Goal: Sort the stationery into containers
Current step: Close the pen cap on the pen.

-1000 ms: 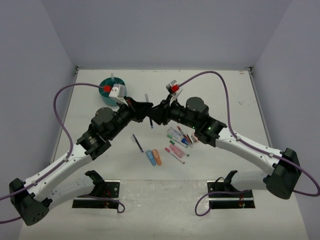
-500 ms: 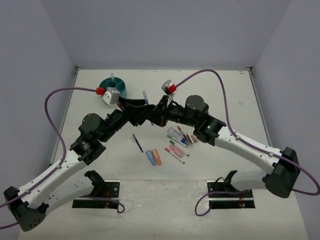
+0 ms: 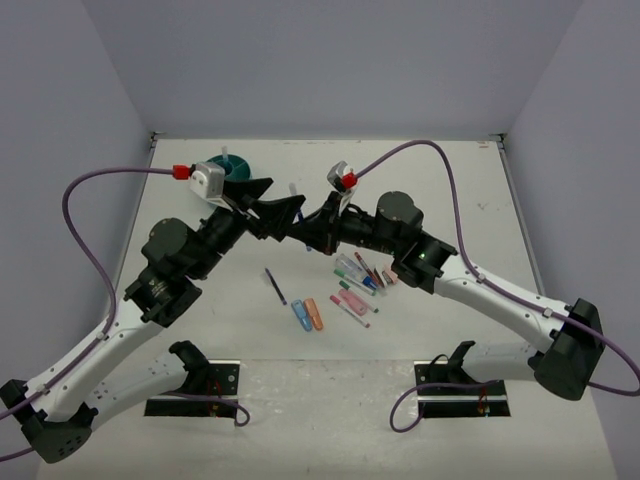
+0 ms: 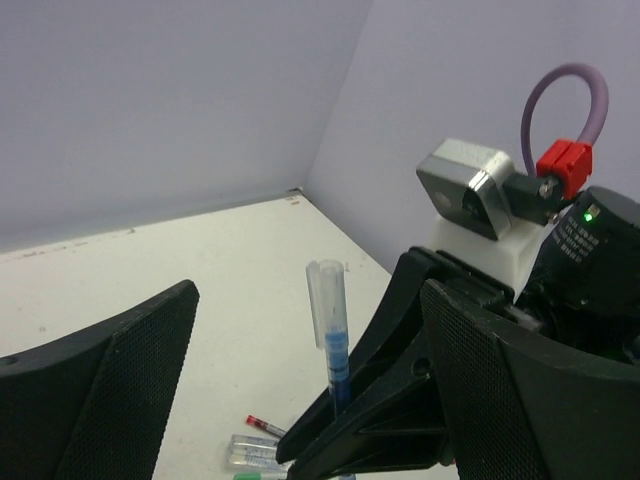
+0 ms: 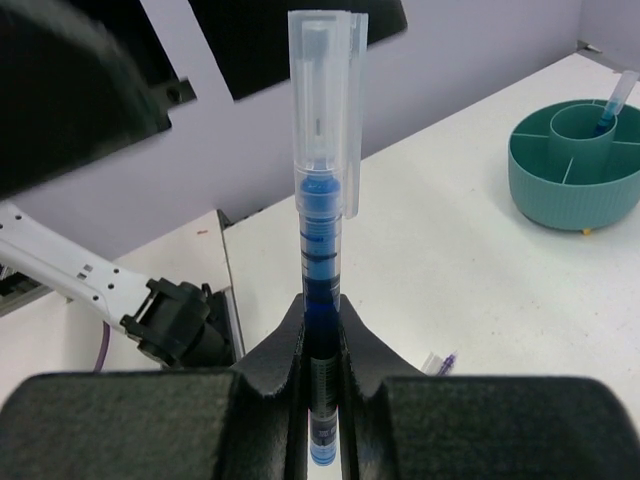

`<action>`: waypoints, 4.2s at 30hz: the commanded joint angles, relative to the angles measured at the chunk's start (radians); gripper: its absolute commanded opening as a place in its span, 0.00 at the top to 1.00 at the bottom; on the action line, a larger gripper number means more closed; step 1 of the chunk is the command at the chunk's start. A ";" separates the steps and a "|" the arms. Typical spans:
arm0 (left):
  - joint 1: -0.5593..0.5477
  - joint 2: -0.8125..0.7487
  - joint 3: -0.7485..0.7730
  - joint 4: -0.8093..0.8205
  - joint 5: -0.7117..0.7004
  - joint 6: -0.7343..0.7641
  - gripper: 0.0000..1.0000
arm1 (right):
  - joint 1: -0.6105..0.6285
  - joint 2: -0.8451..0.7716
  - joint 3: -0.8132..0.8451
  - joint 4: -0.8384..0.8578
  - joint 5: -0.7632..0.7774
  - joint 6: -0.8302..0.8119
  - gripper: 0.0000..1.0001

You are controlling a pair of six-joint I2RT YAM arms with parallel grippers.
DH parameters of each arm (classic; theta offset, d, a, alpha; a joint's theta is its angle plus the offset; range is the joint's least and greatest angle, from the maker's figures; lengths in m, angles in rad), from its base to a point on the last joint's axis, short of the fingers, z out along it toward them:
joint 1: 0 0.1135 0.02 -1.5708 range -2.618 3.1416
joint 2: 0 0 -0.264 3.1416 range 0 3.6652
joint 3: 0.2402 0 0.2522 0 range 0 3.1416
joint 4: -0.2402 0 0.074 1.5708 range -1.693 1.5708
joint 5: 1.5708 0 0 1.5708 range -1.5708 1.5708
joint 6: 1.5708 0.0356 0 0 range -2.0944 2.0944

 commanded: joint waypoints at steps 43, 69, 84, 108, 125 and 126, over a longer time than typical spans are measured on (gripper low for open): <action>-0.002 0.086 0.147 0.071 0.734 0.118 1.00 | -0.036 -0.172 0.024 -0.001 -0.492 -0.068 1.00; -0.013 0.124 -0.173 0.107 0.457 -0.122 1.00 | -0.074 0.086 0.720 -0.198 0.003 0.019 1.00; -0.015 0.089 0.135 -0.170 0.394 -0.046 0.83 | -0.066 -0.047 0.261 -0.062 -0.324 -0.019 1.00; -0.014 0.119 0.165 0.027 0.520 -0.020 0.94 | -0.077 -0.134 0.095 -0.102 -0.373 -0.063 1.00; -0.015 0.095 0.203 -0.016 0.448 0.014 0.43 | -0.101 -0.137 0.086 -0.111 -0.422 -0.079 1.00; -0.014 0.094 0.206 -0.016 0.439 0.015 0.43 | -0.103 -0.137 0.087 -0.119 -0.430 -0.084 1.00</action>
